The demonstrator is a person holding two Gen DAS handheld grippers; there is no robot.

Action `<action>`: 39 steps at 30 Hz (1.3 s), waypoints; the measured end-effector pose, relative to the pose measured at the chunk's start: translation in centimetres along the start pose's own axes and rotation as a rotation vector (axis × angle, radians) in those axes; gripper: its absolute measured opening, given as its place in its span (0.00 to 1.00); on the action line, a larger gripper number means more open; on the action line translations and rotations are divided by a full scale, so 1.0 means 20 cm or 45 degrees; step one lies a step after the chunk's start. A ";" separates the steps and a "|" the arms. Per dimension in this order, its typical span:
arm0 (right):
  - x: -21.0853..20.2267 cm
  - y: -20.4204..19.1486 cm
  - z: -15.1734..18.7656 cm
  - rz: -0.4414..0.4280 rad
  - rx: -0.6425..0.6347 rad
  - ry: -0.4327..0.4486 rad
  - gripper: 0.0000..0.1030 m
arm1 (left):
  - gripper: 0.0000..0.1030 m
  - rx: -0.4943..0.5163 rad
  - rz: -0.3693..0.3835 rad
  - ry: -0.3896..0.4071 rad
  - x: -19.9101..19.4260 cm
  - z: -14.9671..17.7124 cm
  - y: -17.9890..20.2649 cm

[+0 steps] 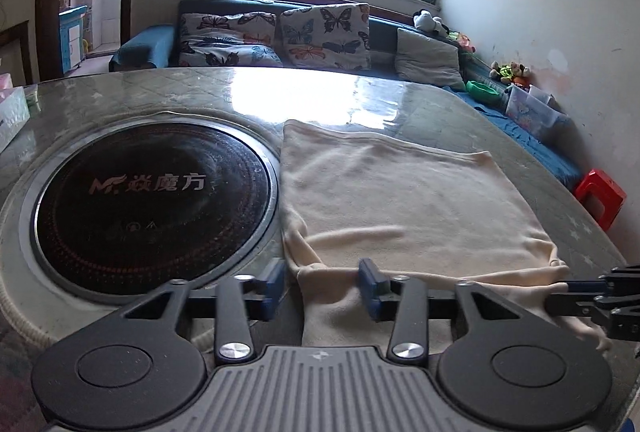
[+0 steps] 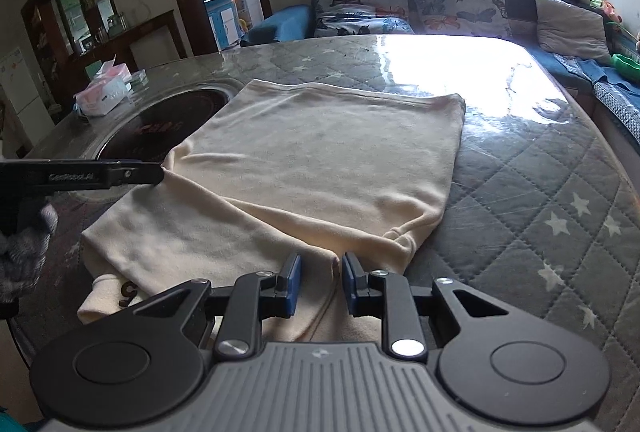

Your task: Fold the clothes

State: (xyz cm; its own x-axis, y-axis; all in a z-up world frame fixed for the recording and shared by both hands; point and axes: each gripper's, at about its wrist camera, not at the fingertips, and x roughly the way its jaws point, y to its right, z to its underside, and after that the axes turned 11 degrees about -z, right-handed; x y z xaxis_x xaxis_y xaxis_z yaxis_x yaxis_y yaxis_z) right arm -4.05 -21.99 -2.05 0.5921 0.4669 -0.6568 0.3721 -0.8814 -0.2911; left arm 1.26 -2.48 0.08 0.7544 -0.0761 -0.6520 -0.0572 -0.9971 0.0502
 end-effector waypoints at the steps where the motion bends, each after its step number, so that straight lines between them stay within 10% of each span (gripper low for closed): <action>1: 0.00 0.00 0.00 0.002 -0.006 0.000 0.21 | 0.19 0.003 0.005 0.001 0.01 0.00 0.00; 14: 0.02 -0.01 -0.01 0.002 -0.058 -0.004 0.25 | 0.12 -0.131 0.023 0.030 -0.03 0.03 -0.10; 27: 0.02 -0.04 -0.02 -0.016 -0.110 0.001 0.10 | 0.38 0.056 0.060 0.040 -0.05 0.03 -0.03; 33: -0.03 -0.06 -0.06 -0.022 -0.129 0.053 0.08 | 0.12 0.088 0.065 0.071 -0.04 0.02 -0.02; 39: -0.03 -0.06 -0.09 -0.024 -0.110 0.084 0.08 | 0.09 0.022 0.051 0.070 -0.04 0.02 -0.07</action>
State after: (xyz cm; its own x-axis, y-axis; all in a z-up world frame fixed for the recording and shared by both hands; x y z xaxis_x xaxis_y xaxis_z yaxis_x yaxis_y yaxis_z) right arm -3.61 -21.08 -0.06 0.6294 0.4896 -0.6035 0.4423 -0.8642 -0.2399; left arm 0.52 -1.03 0.16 0.7860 -0.1165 -0.6071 -0.0994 -0.9931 0.0619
